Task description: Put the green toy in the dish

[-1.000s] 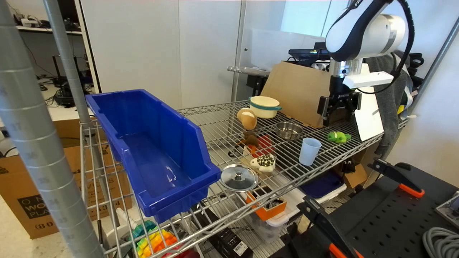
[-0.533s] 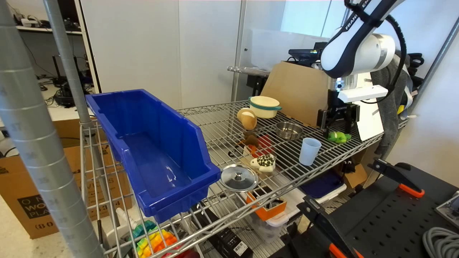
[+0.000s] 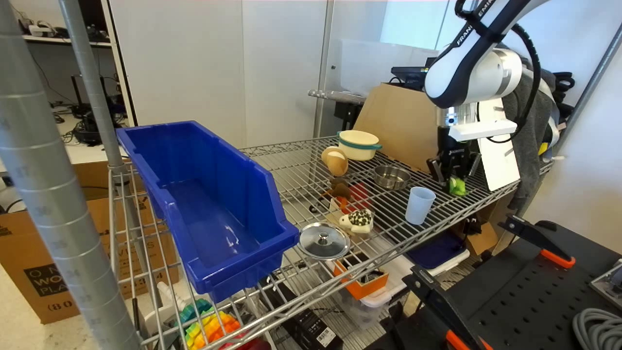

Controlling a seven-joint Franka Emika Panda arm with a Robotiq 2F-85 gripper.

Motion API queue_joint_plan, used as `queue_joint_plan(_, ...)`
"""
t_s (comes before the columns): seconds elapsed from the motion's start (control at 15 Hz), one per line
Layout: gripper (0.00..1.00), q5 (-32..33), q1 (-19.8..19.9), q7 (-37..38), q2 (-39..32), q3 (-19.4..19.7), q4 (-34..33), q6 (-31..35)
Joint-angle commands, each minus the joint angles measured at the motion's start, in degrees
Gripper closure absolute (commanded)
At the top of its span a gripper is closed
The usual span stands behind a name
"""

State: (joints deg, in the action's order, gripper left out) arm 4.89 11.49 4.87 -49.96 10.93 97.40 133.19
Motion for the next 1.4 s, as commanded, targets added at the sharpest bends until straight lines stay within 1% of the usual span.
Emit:
queue_joint_plan(0.0,0.88,-1.36,0.74,-0.80,1.04,-0.25,-2.59,-3.07)
queue_joint_plan(0.07,0.90,-2.46,1.41,-1.56,2.40,-1.06,-3.02,-3.36)
queue_joint_plan(0.2,0.97,-5.14,2.48,-2.80,4.15,-2.91,-5.34,-3.43)
queue_joint_plan(0.27,0.94,-6.10,2.64,-3.29,4.49,-3.45,-7.03,-2.83)
queue_joint_plan(0.33,0.94,-7.07,2.39,-3.11,4.57,-4.07,-9.70,-1.28)
queue_joint_plan(0.4,0.94,-8.01,2.40,-3.00,4.32,-4.64,-12.34,-2.06)
queue_joint_plan(0.47,0.94,-8.70,2.01,-2.42,3.63,-5.20,-15.69,-2.72)
queue_joint_plan(0.8,0.94,-10.73,0.59,-1.98,-0.79,-8.13,-27.11,-2.38)
queue_joint_plan(0.87,0.94,-11.61,0.72,-2.23,-2.46,-9.22,-29.84,-2.22)
queue_joint_plan(0.93,0.94,-11.69,0.42,-1.97,-4.10,-9.44,-32.36,-3.16)
queue_joint_plan(1.07,0.94,-11.43,0.13,-2.77,-7.18,-9.96,-35.58,-2.37)
queue_joint_plan(1.2,0.94,-11.74,0.74,-3.84,-10.44,-10.95,-39.84,-5.22)
queue_joint_plan(1.27,0.94,-11.96,1.28,-4.60,-12.50,-11.59,-43.22,-9.51)
queue_joint_plan(1.33,0.94,-11.86,1.29,-4.53,-14.29,-11.56,-45.75,-12.08)
